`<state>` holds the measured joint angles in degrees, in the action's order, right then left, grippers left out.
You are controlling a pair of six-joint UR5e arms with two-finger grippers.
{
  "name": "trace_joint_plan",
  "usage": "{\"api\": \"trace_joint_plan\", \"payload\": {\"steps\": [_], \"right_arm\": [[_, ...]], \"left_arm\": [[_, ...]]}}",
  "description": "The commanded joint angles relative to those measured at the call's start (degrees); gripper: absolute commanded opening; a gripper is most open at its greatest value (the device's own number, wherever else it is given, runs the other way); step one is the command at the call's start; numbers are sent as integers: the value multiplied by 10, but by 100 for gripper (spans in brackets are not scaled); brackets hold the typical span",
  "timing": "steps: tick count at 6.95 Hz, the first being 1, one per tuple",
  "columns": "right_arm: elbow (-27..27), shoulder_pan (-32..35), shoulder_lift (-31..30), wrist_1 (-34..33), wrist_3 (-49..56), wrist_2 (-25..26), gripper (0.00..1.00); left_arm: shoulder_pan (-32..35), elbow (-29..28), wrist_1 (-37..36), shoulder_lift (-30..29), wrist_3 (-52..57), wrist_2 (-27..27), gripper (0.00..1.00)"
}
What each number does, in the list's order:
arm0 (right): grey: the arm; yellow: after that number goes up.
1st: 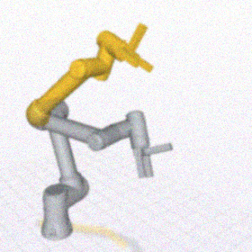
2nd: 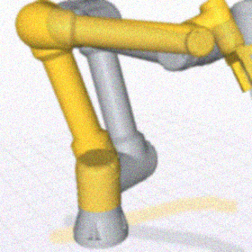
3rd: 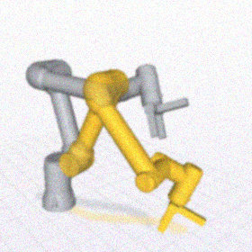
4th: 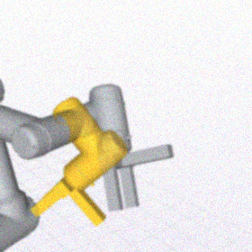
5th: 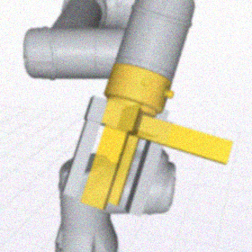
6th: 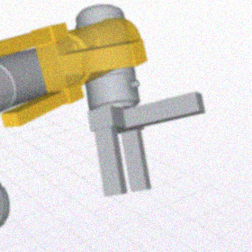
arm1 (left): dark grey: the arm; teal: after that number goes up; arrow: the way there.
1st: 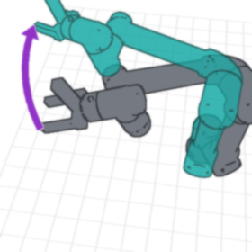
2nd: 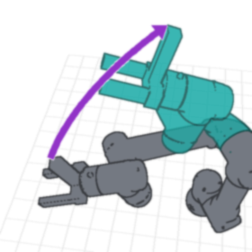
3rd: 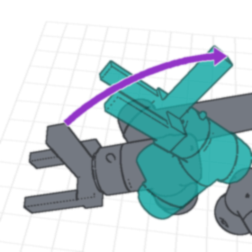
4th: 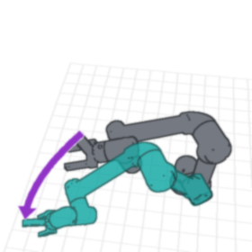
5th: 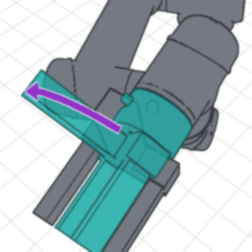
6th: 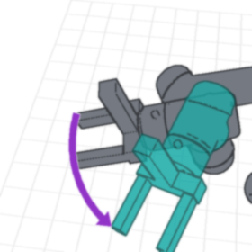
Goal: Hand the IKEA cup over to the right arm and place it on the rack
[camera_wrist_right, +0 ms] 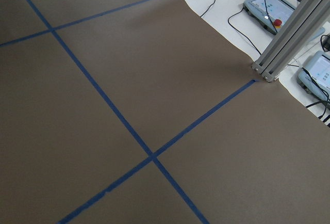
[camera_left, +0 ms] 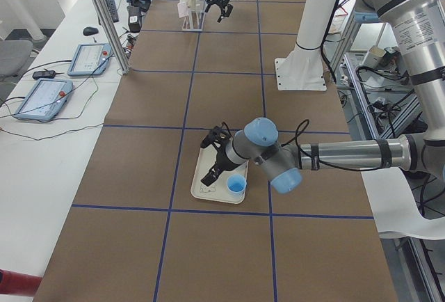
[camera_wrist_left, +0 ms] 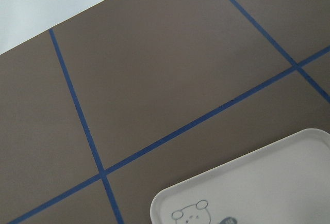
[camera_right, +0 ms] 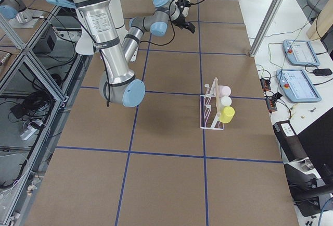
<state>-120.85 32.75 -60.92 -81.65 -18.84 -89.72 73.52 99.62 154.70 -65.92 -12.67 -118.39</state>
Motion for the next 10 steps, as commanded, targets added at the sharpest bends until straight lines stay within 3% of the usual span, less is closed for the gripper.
{"api": "trace_joint_plan", "payload": {"steps": [1, 8, 10], "right_arm": [[-4, -19, 48, -61, -36, 3, 100], [4, -49, 40, -29, -38, 44, 100], [3, -50, 40, -29, -37, 44, 100]], "left_arm": [[-2, -72, 79, 7, -3, 1, 100], [-109, -83, 93, 7, -93, -28, 98], [-116, -87, 93, 7, -93, -28, 69]]}}
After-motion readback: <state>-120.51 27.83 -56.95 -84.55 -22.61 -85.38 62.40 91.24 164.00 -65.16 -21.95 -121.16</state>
